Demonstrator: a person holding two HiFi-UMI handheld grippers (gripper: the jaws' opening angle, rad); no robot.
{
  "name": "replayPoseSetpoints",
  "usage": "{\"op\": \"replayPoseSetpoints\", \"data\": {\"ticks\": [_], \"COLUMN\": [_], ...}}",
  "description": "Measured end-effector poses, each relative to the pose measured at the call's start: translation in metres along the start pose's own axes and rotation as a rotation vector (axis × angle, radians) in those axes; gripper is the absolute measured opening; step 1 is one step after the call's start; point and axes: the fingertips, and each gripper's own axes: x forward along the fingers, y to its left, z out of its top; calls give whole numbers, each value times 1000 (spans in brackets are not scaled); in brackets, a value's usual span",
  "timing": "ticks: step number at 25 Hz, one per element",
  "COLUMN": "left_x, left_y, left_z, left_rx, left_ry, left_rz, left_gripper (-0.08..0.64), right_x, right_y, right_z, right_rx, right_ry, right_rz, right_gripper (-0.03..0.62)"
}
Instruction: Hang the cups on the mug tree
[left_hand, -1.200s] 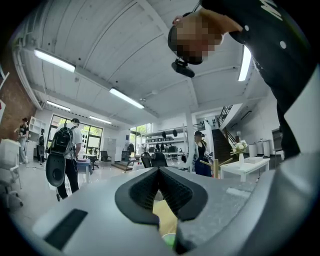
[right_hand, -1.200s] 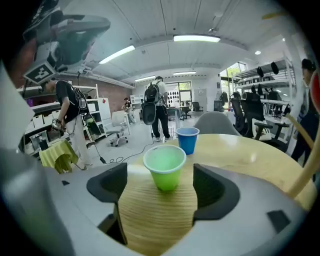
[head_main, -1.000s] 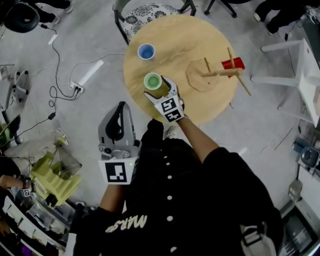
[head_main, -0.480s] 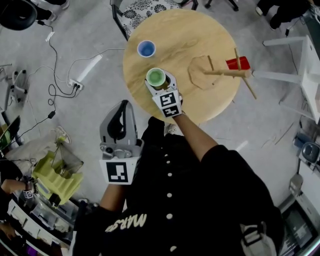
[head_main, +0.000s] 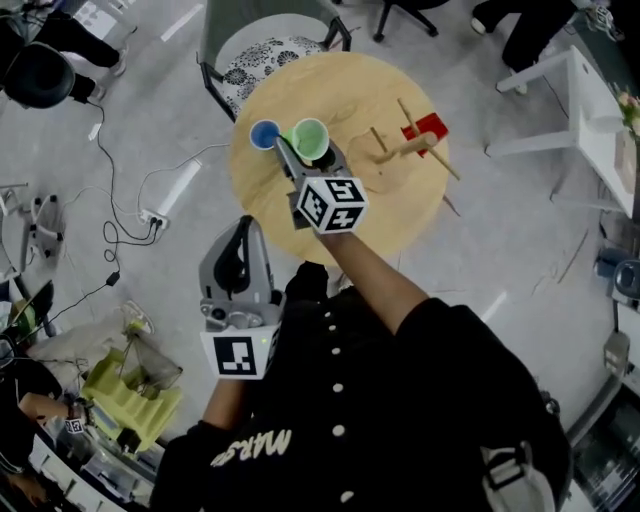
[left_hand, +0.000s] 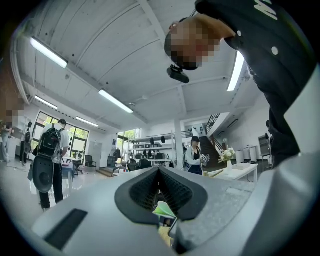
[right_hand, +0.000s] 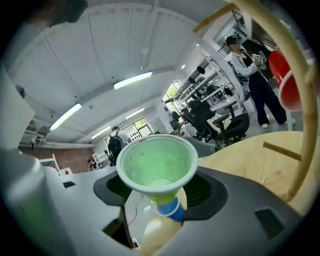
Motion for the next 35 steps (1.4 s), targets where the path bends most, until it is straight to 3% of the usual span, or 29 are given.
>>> {"op": "replayPoseSetpoints", "data": {"ticks": [5,13,23,28,31,35], "left_x": [7,25,48,55,58,58], "left_y": [-13,-33,-50,-59,-64,-69], "left_z": [37,73,79,73,72,67], "left_rx": [15,37,31,19,16,9], "left_ry": [-67,-140,-159,-153,-154,-145], "left_rz": [-42,-131,-256,-293,-315,-335], "left_gripper": [-6,-6,-6,-6,-6,-6], "right_x": [-12,-35,-71,-89,-99,-110], "right_y": [6,-11,-56,-70,-77,-81], "right_z": [80,154,176,187,181,183], "right_rx": [221,471,818,873,909,930], "right_ry": [-164,-331,-552,-689,-706,-781], "right_rz": [-27,-57,-150,-91,-114,-71], "right_gripper": [281,281,284,285,285,285]}}
